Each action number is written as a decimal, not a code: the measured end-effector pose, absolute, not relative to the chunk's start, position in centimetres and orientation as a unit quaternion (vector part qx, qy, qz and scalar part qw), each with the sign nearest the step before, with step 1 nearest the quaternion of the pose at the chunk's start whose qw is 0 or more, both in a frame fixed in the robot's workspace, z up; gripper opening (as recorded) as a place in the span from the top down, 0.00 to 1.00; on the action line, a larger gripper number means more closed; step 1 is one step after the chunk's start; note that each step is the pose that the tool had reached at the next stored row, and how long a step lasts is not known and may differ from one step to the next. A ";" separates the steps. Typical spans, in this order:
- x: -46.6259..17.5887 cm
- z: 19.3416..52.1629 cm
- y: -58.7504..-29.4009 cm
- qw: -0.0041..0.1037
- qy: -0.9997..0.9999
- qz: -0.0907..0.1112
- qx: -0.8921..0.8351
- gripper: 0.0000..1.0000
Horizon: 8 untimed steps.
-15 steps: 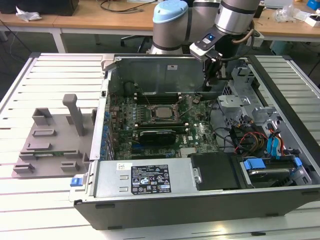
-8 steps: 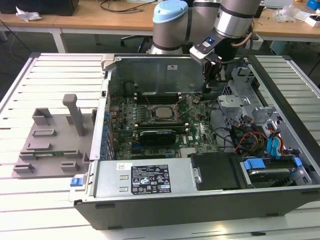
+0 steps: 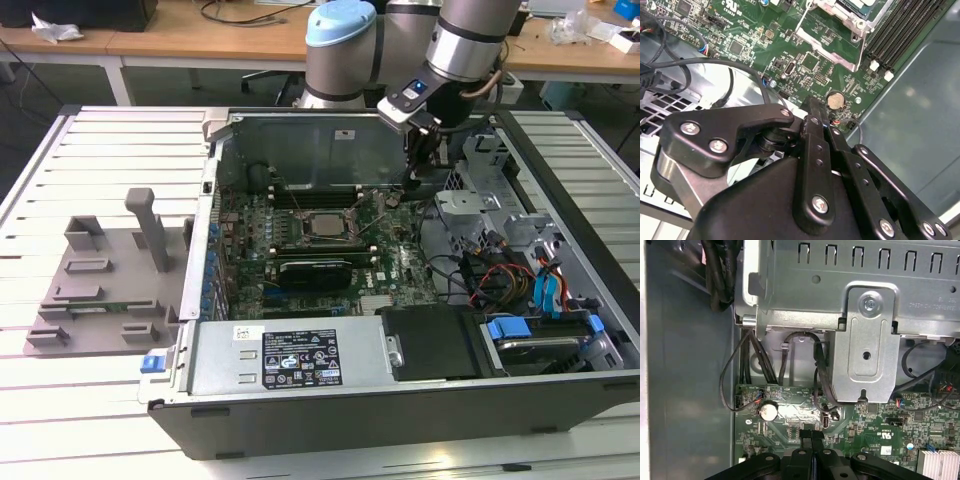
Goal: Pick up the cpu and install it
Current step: 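Close the cpu cover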
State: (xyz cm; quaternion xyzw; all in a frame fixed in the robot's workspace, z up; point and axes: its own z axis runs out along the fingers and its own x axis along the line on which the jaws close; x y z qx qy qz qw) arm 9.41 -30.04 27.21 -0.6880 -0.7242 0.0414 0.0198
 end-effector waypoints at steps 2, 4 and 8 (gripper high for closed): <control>9.4 27.1 -30.0 0.020 -0.724 0.041 -0.688 0.89; 9.4 26.9 -30.0 0.020 -0.724 0.041 -0.688 0.89; 9.1 26.7 -30.0 0.020 -0.724 0.041 -0.688 0.89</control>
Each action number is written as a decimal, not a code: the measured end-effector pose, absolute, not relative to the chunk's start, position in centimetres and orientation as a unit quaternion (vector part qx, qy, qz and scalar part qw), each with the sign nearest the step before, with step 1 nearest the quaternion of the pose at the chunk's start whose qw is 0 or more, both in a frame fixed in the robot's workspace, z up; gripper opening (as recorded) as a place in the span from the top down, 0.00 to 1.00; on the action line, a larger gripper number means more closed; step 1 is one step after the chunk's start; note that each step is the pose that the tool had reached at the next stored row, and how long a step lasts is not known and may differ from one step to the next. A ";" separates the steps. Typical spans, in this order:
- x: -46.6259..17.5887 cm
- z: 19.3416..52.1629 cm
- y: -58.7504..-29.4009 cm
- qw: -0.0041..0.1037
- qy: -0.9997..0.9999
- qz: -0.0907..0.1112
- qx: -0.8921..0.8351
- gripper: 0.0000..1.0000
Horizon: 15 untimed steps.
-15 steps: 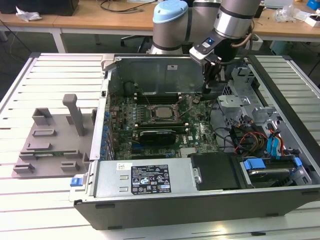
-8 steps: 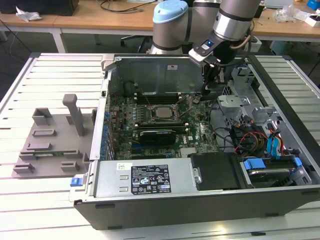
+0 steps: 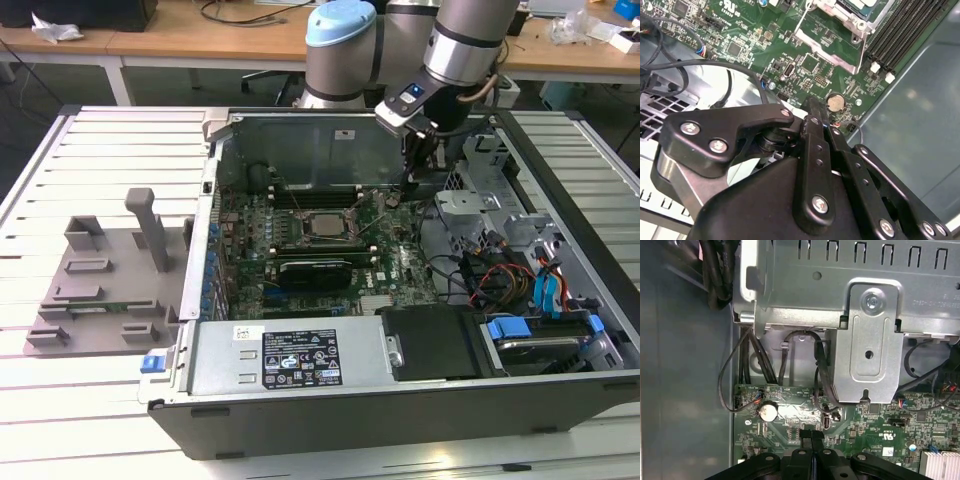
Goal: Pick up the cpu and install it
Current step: 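Close the cpu cover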
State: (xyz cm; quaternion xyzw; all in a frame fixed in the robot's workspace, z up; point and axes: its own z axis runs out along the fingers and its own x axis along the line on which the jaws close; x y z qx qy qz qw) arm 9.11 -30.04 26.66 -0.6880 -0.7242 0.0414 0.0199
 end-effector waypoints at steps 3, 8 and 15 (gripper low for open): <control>8.5 26.1 -30.0 0.020 -0.724 0.041 -0.688 0.89; 8.0 24.9 -30.1 0.020 -0.724 0.041 -0.688 0.89; 6.3 24.5 -30.2 0.020 -0.724 0.041 -0.688 0.89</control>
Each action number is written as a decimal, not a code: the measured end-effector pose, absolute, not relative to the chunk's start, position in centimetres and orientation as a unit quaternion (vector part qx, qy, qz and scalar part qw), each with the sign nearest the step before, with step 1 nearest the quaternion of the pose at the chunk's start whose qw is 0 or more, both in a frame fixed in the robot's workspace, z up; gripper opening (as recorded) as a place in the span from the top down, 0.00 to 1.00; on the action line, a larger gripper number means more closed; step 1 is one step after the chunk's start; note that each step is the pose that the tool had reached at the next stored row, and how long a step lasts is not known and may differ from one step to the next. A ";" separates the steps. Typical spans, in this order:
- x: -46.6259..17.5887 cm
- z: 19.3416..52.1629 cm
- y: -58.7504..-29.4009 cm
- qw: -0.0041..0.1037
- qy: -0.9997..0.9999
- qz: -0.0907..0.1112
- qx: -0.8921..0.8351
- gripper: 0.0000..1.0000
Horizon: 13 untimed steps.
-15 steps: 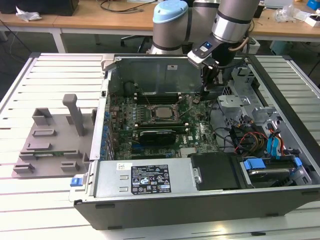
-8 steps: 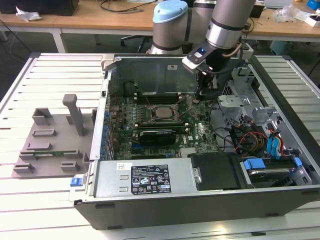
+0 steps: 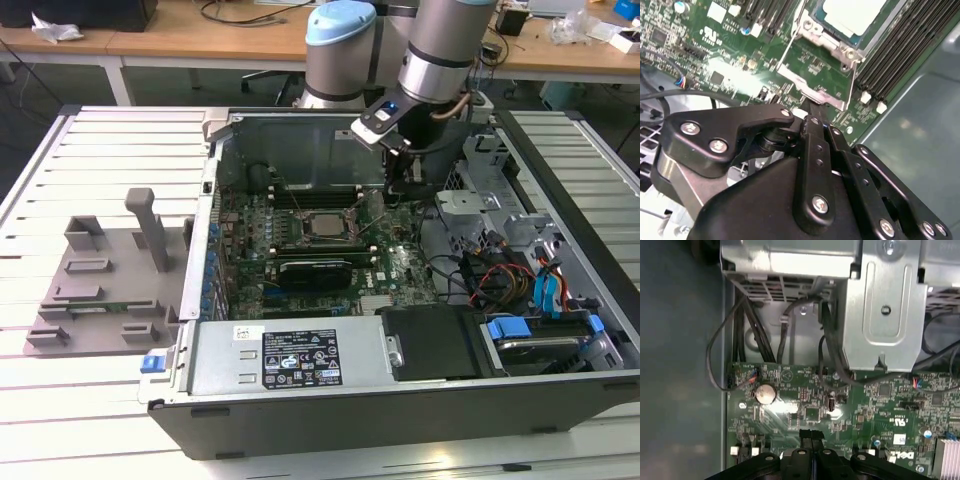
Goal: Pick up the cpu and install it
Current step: 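Close the cpu cover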
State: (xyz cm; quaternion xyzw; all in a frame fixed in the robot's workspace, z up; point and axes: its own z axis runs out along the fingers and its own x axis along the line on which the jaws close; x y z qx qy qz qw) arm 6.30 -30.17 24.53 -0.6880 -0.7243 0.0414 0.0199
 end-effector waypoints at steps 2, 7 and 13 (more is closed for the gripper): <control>6.0 24.5 -30.2 0.020 -0.724 0.041 -0.688 0.89; 5.4 24.5 -30.2 0.020 -0.724 0.041 -0.688 0.89; 4.4 24.5 -30.2 0.020 -0.724 0.041 -0.688 0.89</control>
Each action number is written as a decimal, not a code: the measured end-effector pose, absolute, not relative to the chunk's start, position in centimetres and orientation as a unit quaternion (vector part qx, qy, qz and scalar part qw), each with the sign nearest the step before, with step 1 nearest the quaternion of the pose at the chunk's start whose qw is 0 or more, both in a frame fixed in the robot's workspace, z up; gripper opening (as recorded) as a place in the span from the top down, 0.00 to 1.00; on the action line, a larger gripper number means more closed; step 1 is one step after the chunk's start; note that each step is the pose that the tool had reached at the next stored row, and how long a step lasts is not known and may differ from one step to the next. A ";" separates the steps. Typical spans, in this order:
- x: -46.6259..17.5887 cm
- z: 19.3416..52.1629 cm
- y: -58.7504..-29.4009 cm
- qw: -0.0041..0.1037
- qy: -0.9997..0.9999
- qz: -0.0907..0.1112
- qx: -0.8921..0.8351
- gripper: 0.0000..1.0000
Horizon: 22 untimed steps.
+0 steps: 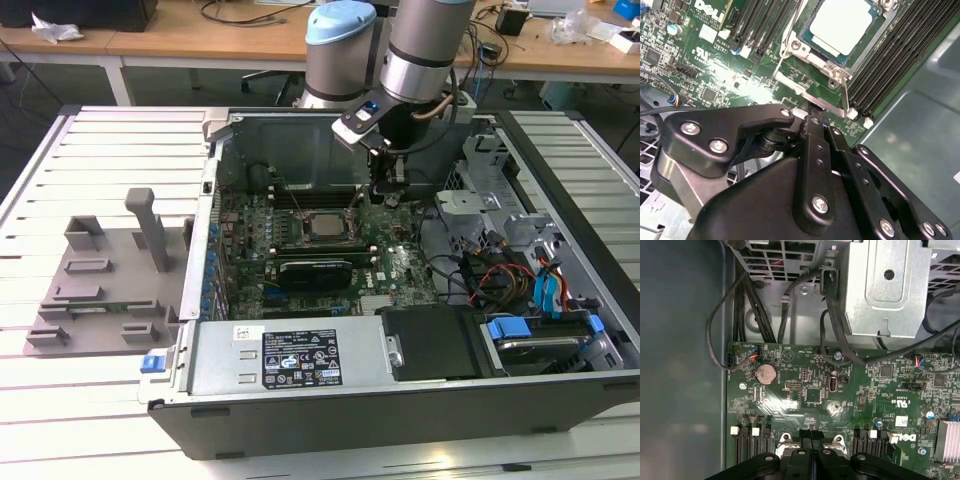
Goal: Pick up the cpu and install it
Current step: 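Close the cpu cover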
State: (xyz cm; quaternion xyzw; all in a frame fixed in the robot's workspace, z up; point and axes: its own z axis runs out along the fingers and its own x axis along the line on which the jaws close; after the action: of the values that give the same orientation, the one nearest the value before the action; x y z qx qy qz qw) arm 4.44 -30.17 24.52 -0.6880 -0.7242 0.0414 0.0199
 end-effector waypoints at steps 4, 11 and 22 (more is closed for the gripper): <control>4.1 24.5 -30.2 0.020 -0.724 0.041 -0.688 0.89; 3.6 24.5 -30.2 0.020 -0.724 0.041 -0.688 0.89; 3.0 24.5 -30.2 0.020 -0.724 0.041 -0.688 0.89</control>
State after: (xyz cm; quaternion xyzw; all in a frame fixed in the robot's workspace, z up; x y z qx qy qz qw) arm 3.01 -30.17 24.50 -0.6880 -0.7242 0.0414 0.0199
